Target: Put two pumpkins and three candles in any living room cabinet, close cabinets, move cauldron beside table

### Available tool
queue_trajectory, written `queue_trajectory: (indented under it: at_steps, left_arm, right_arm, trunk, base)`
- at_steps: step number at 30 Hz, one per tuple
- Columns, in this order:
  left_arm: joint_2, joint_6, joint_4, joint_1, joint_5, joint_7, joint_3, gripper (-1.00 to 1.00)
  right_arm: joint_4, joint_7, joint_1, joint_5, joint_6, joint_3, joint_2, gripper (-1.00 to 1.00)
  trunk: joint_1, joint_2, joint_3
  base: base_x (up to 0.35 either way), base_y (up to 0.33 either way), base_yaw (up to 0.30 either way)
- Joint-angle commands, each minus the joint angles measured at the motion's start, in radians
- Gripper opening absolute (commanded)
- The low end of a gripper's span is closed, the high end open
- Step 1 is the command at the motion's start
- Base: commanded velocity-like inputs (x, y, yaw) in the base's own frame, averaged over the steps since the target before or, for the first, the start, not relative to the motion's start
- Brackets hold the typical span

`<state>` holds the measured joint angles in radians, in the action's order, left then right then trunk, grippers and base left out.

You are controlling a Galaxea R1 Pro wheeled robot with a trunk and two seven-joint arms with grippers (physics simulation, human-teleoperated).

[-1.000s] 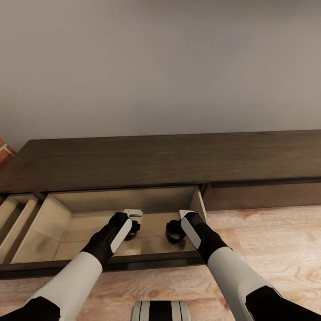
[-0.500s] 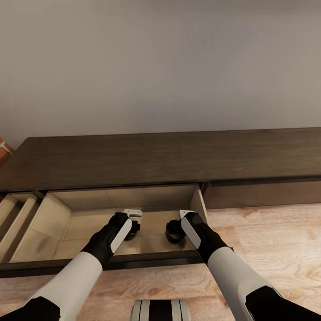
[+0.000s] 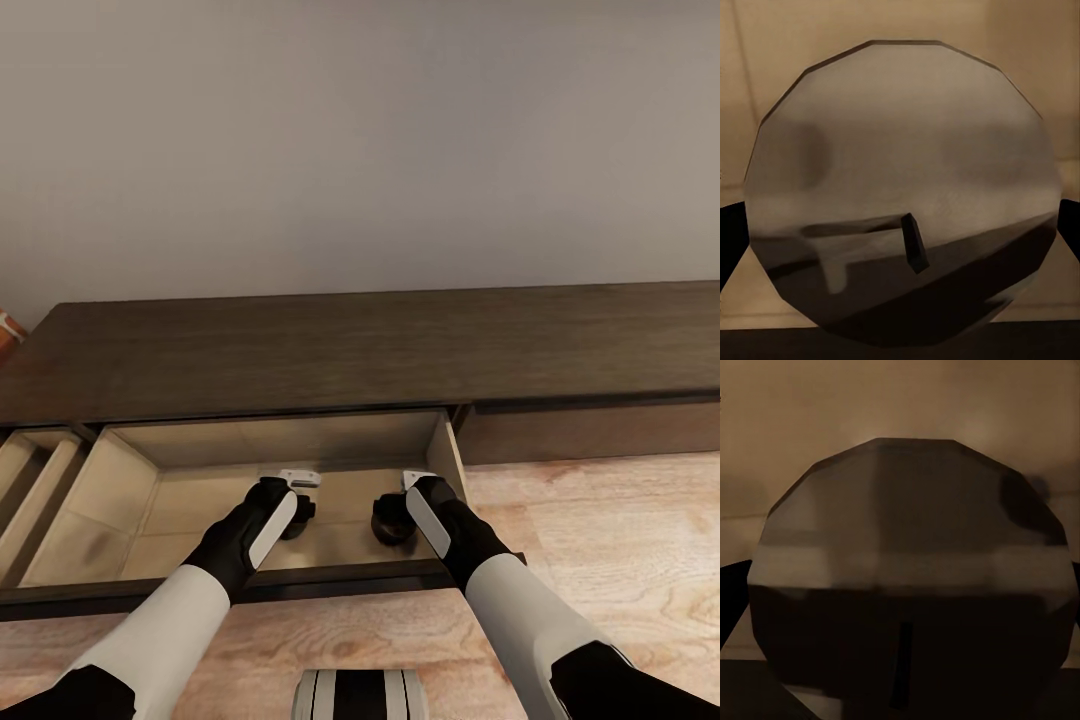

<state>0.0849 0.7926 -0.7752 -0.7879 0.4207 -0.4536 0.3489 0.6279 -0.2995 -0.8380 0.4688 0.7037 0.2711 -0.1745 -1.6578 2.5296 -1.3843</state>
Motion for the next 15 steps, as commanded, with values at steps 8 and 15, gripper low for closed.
queue_trajectory:
  at_steps: [8,15]
  left_arm:
    - [-0.001,0.002,-0.001,-0.001,0.01,-0.01,0.004,-1.0]
    - [-0.001,0.002,-0.001,-0.001,0.01,-0.01,0.004,-1.0]
  right_arm:
    - [0.001,-0.008,-0.001,0.01,0.002,0.002,0.0,1.0]
    - [0.001,-0.009,-0.001,0.01,0.002,0.002,0.0,1.0]
  trunk:
    - [0.0,0.0,-0.001]
    - [0.0,0.0,-0.001]
  base:
    - [0.0,0.0,0.0]
    - [0.0,0.0,0.0]
